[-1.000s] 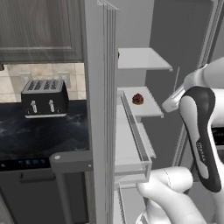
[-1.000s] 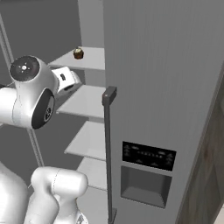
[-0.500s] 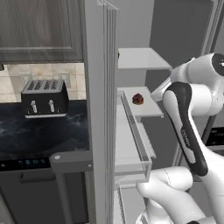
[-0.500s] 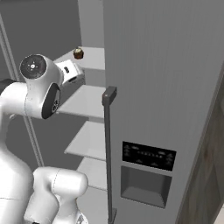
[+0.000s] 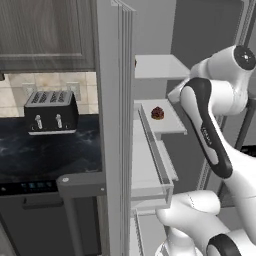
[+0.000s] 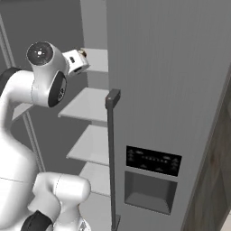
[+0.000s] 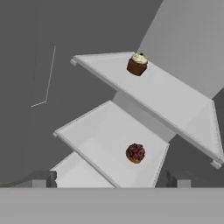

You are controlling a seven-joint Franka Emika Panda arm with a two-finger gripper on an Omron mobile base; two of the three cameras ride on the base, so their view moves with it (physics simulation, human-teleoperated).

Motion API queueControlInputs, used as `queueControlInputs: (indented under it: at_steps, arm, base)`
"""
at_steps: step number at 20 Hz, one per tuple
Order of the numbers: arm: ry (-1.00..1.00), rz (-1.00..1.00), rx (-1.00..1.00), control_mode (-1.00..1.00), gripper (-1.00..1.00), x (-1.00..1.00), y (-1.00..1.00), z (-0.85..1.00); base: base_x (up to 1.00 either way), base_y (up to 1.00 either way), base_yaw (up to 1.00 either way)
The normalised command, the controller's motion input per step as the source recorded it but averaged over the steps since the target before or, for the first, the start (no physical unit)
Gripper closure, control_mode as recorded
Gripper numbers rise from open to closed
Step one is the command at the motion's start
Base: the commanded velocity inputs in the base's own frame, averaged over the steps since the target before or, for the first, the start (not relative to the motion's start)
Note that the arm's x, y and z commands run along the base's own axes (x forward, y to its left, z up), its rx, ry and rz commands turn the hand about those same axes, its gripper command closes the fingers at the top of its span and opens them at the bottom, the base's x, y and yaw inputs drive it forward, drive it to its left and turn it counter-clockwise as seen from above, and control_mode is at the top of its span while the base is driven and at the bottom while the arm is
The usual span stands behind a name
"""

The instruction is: Take the cupcake and cake from the fridge and place them on the empty tray on the dining counter.

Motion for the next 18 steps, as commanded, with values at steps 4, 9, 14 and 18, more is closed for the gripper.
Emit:
queueControlInputs:
  at_steps: [4, 9, 14, 18]
  arm:
    - [0.04, 0.0, 0.0, -1.0, -1.0, 0.5, 0.0, 0.0]
    - [-0.04, 0.01, 0.0, -1.0, -1.0, 0.38, 0.03, 0.0]
    - [-0.05, 0.03, 0.0, -1.0, -1.0, 0.39, 0.11, 0.0]
    - [0.0, 0.04, 0.0, -1.0, -1.0, 0.39, 0.21, 0.0]
  base:
    - [0.0, 0.0, 0.0]
    - [0.0, 0.0, 0.0]
    - [0.0, 0.0, 0.0]
    - [0.0, 0.0, 0.0]
